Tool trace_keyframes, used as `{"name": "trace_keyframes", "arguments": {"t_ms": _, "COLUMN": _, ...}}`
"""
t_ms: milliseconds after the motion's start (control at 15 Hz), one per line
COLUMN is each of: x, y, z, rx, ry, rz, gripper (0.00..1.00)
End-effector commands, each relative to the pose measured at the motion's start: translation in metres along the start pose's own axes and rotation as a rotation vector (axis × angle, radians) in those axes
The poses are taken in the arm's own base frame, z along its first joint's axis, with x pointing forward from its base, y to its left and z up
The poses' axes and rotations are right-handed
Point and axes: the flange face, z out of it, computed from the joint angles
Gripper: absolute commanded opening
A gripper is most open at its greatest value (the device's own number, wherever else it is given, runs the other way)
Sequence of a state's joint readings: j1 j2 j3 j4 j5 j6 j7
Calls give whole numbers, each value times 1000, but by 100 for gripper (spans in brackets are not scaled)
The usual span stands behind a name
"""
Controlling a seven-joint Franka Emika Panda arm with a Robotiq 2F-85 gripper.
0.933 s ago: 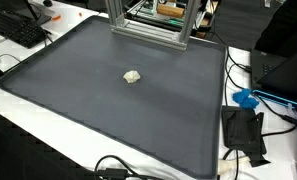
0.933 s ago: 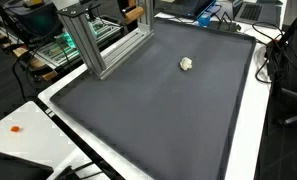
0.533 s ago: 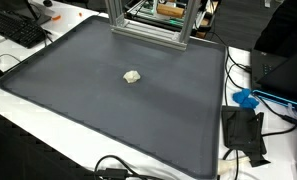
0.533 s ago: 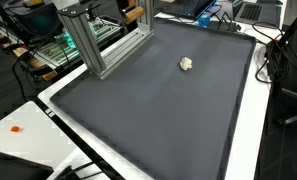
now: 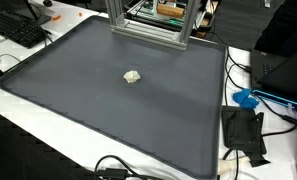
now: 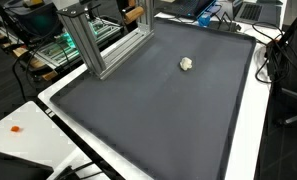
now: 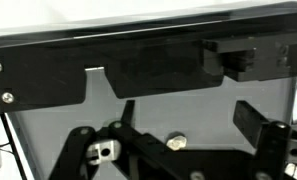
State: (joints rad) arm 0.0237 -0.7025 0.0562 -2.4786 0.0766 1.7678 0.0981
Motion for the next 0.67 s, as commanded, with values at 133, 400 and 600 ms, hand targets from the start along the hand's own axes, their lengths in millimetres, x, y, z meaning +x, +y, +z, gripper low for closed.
{"name": "trace_keyframes", "arguments": {"t_ms": 133, "x": -25, "y": -37, "z": 12, "rx": 33, "ry": 109, "rz": -33, "gripper": 100}}
{"name": "trace_keyframes", "arguments": {"t_ms": 400, "x": -34, "y": -53, "z": 26, "rx": 24, "ry": 135, "rz": -62, "gripper": 100}}
{"name": "trace_keyframes", "arguments": {"t_ms": 600, "x": -42, "y": -60, "z": 30, "rx": 24, "ry": 120, "rz": -61, "gripper": 100}}
